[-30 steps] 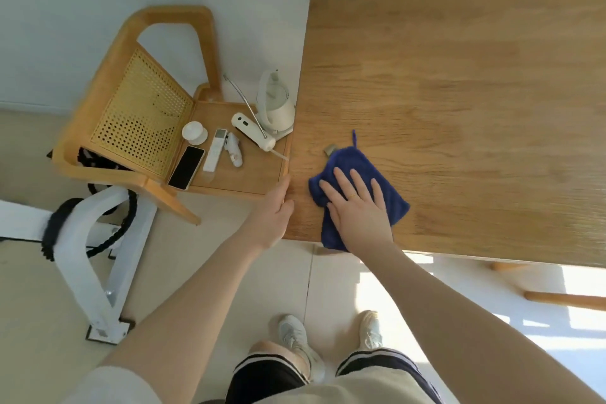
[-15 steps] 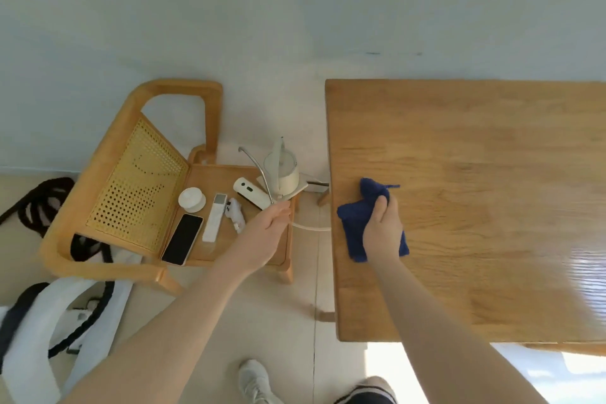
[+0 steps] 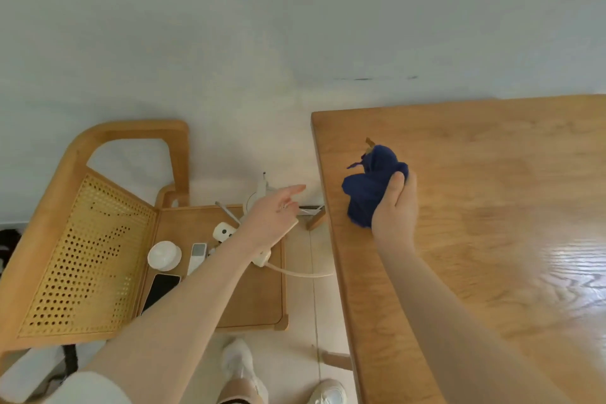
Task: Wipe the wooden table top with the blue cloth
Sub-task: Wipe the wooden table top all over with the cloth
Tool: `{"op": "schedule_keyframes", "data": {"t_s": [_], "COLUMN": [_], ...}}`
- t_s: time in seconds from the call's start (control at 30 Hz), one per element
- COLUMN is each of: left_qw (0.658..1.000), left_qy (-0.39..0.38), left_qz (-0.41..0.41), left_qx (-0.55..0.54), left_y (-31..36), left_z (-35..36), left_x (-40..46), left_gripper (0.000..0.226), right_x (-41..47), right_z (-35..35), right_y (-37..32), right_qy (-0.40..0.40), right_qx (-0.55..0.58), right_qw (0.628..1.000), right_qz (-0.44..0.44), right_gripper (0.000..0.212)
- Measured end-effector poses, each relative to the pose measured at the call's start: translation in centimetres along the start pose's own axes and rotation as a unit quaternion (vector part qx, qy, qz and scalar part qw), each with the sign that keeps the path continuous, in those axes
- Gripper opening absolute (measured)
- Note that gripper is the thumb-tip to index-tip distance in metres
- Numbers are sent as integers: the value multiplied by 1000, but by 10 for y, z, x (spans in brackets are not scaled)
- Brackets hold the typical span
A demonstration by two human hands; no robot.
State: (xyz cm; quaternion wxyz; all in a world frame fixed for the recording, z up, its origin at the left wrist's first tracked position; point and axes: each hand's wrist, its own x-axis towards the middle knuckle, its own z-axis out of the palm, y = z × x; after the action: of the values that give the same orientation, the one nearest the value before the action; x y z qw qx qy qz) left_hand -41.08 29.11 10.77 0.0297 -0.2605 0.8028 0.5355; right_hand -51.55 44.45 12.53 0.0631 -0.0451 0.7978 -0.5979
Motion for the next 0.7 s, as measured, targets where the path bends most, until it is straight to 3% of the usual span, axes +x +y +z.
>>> {"op": "schedule_keyframes", "data": {"t_s": [0.23,0.33,0.37,0.4,0.5,0.53,0.6,0.7], "left_qw": [986,975,972,970,967,967,966,960], "left_qy": [-9,-12,-7,-4,-13,-21,-44,-80], "left_qz": [102,148,157,164,170,169,168,184], "left_qx": [132,166,173,180,188,188,190,195], "left_y": [23,23,20,17,3,-2,-9,-14], "left_z": [-62,-91,-101,-110,-128,-131,-132,-126], "left_x": [133,171,179,185,198,201,205,210], "left_gripper": [48,45,44,42,39,38,38,40], "right_x": [68,104,117,130,152,160,171,161], "right_z": [54,95,111,126,156,160,166,163], "right_y": [-23,-25,-21,-13,11,15,14,16], "right_qy": [42,7,-35,-107,-314,-335,-338,-312], "right_qx": [-11,-119,-216,-337,-555,-581,-610,-606], "right_qw": [998,992,975,931,730,695,662,669], "right_qz": [-47,-39,-45,-93,-248,-261,-274,-298], "right_gripper": [25,27,29,32,37,38,40,51]}}
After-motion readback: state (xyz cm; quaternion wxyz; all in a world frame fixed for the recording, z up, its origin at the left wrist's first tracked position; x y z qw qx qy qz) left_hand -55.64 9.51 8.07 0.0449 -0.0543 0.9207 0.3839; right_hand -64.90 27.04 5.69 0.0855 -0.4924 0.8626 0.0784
